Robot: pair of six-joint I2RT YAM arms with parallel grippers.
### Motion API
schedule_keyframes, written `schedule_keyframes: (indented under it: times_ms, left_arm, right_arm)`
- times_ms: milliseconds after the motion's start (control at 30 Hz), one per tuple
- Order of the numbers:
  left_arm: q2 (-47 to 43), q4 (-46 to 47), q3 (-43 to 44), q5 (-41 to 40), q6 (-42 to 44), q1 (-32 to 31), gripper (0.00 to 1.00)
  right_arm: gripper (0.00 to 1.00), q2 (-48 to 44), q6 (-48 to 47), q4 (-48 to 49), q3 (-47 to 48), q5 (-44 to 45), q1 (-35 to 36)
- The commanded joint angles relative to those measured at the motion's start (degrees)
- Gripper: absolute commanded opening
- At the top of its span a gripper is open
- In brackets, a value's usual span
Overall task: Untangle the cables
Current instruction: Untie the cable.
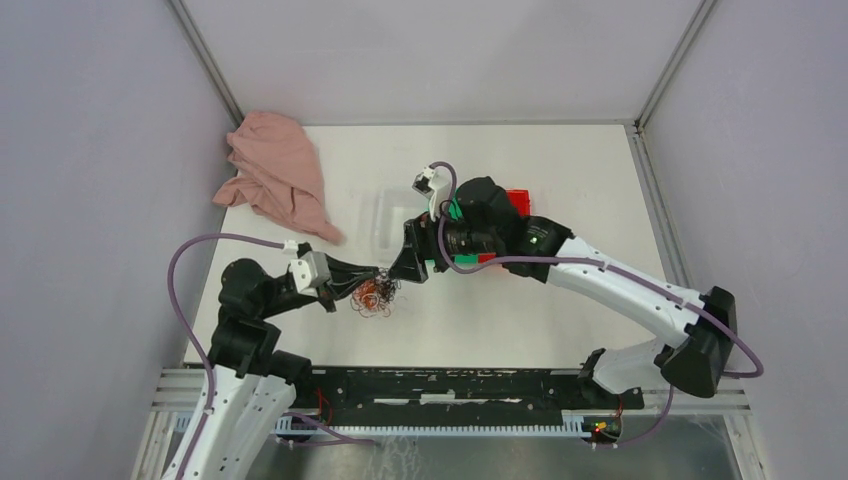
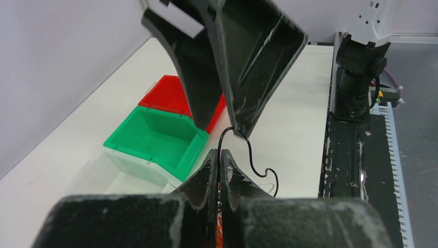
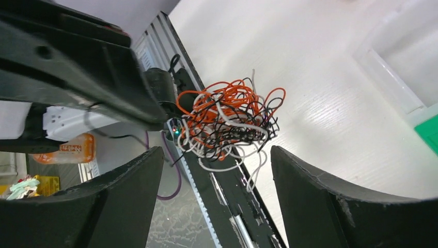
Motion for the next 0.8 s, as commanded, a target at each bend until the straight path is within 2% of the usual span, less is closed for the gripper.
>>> schedule_keyframes:
  times_ms: [0,333,500,767]
  left_arm:
    - [0.7,3.1,3.3,1.5,-3.4,0.0,0.03]
    - [1.7,4.9,4.0,1.1,-4.9,0.0,0.03]
    - [1.8,5.5,4.5,1.1,-6.7,0.0,0.03]
    - [1.5,6.5,7.5,2.4,-11.8,0.0,0.03]
  right_arm:
    - [0.83,2.4,-0.8,3.0,2.0,0.0,1.6]
    - [0.87,7.8,2.1,8.4,3.0,2.7,6.7]
    - [0.86,9.6,4.3,12.1,2.3,11.0,9.2]
    - [0.83,9.0,5.9,17.7,-0.7,19.1,9.4]
